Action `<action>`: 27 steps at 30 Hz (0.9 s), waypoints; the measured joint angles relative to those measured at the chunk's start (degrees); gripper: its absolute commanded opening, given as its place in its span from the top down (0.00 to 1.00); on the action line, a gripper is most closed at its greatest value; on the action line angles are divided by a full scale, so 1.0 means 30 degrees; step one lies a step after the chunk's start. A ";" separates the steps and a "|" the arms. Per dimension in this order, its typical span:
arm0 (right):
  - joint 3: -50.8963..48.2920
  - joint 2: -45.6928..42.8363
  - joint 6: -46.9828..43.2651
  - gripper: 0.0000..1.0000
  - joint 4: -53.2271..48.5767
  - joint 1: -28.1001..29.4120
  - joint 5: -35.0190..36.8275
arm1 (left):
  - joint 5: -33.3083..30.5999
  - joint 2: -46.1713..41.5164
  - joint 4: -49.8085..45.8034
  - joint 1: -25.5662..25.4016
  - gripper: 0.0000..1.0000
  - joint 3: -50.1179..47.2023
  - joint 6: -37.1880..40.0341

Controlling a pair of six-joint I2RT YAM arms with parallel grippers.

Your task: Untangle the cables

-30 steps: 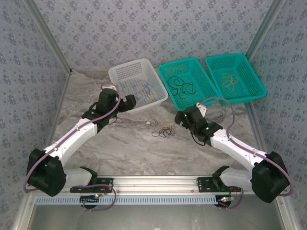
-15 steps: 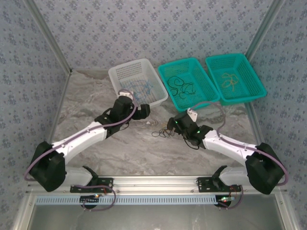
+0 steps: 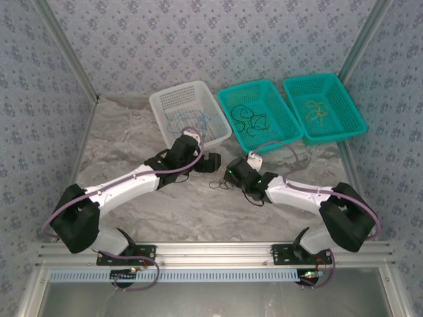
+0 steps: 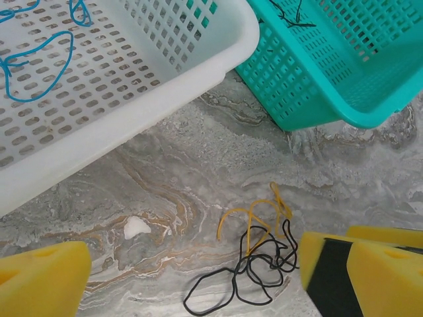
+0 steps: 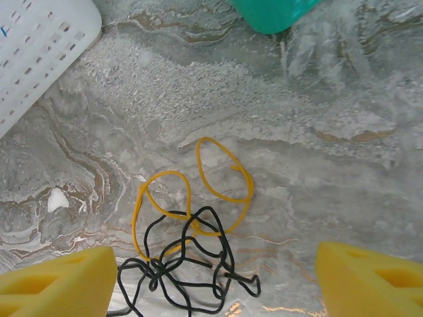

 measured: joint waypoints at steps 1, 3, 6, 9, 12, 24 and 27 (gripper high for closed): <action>0.0138 0.0248 0.0000 0.21 0.0066 0.0000 -0.0044 | 0.0000 0.0000 0.0000 0.0000 0.01 0.0000 0.0000; 0.0481 0.0743 0.0000 0.23 0.0095 0.0000 -0.0051 | -0.0007 0.0000 -0.0073 0.0000 0.01 0.0000 0.0000; 0.0816 0.1290 0.0000 0.26 0.0255 0.0000 -0.0058 | -0.0015 0.0000 -0.0554 0.0036 0.01 0.0000 -0.0007; 0.0954 0.1676 0.0000 0.29 0.0306 0.0000 -0.0051 | -0.0313 -0.0015 -0.1005 0.0058 0.00 0.0000 -0.0168; 0.1260 0.2397 -0.0022 0.34 0.0328 0.0000 -0.0066 | -0.0758 -0.0109 -0.1078 0.0175 0.00 -0.0073 -0.0590; 0.1749 0.4109 -0.0692 0.55 0.0554 -0.0175 -0.0809 | -0.0699 -0.0153 -0.1406 0.0525 0.01 -0.0146 -0.0962; 0.1749 0.4109 -0.1013 0.62 0.0823 -0.0255 -0.1071 | -0.0415 0.0073 -0.1392 0.0525 0.01 -0.0146 -0.0962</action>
